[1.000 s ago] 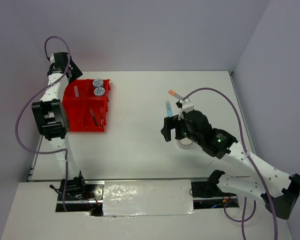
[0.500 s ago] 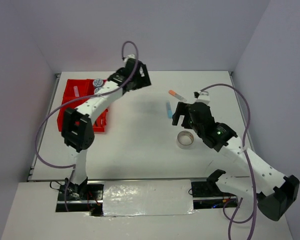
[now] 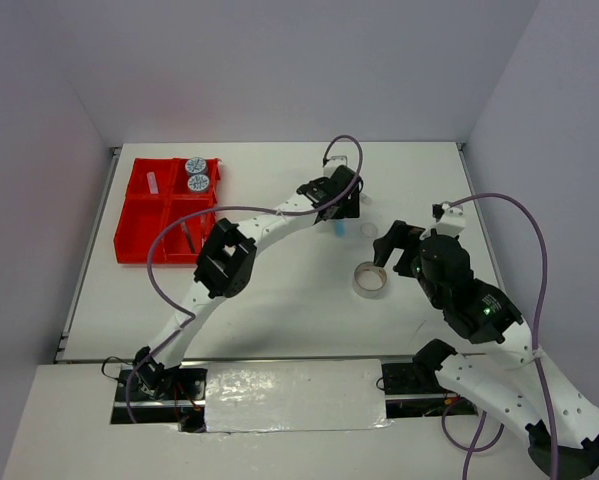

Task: Sort the stationery into containers
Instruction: Pick up the pen from the center of the board.

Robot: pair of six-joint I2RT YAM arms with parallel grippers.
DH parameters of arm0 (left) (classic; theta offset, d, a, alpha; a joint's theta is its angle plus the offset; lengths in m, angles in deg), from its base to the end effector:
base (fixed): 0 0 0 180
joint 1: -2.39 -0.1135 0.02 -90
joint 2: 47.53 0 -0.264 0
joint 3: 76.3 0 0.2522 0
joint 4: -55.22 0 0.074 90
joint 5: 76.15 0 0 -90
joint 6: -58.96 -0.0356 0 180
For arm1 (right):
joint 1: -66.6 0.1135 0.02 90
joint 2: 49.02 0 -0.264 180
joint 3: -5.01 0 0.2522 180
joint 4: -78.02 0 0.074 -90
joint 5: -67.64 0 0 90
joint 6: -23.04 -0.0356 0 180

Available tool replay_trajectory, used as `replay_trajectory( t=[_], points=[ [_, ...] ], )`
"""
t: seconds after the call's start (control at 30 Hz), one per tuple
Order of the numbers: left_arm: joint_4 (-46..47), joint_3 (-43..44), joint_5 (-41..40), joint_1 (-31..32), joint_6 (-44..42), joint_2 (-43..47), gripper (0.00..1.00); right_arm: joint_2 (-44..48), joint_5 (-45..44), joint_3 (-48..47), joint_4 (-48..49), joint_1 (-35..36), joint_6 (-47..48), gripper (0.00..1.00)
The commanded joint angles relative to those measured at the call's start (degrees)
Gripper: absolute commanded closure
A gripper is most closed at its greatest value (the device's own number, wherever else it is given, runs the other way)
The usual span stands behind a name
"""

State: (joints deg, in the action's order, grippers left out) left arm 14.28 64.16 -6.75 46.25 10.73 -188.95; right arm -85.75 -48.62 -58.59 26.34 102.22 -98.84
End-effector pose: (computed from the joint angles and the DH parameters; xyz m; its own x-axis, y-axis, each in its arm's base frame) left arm 0.4113 -0.3779 0.2022 -0.6654 -0.2254 -0.7117 0.0221 0.9470 -0.3206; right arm 0.1145 0.0626 0.3409 -0.3931 0.3010 -0.8688 0.0139 0.9467 0.3217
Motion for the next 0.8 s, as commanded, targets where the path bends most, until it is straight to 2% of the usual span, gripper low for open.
replay_trajectory(
  t=[0.0,0.17,0.3,0.37,0.47,0.5,0.57,0.67,0.7,0.77],
  points=[
    [-0.16,3.39,-4.53,0.44,-1.96,-2.27,0.12,0.61,2.52,0.71,0.12,-0.02,2.26,0.00],
    [0.55,4.17,-6.21,0.70,-3.72,-5.52,0.20,0.61,4.55,1.50,1.43,-0.02,3.40,0.00],
    [-1.99,6.46,-8.22,1.32,-5.21,-8.51,0.35,0.96,5.87,2.47,3.10,-0.02,3.75,0.00],
    [-1.56,4.80,-8.67,1.49,-6.18,-8.26,0.39,0.87,6.22,2.56,3.37,-0.11,4.10,0.00],
    [-1.47,2.07,-8.40,1.41,-6.71,-7.11,0.67,0.78,6.57,2.12,3.46,-0.02,4.28,0.00],
    [-1.91,1.37,-8.40,1.23,-6.62,-6.15,0.86,0.87,6.75,2.21,3.54,-0.02,4.37,0.00],
    [-0.95,-2.84,-7.00,0.27,-6.88,-3.96,1.00,1.13,7.19,2.21,3.81,-0.02,4.54,0.00],
    [3.87,-11.53,-5.86,-1.83,-8.28,4.73,1.00,1.49,7.71,2.47,4.51,-0.02,4.98,0.00],
    [4.93,-13.30,-5.94,-2.45,-8.73,10.06,1.00,1.40,7.98,2.56,4.69,-0.02,5.07,0.00],
    [5.99,-16.47,-5.86,-5.69,-9.52,15.01,1.00,0.96,8.94,2.65,5.13,-0.02,5.42,0.00]
  ],
)
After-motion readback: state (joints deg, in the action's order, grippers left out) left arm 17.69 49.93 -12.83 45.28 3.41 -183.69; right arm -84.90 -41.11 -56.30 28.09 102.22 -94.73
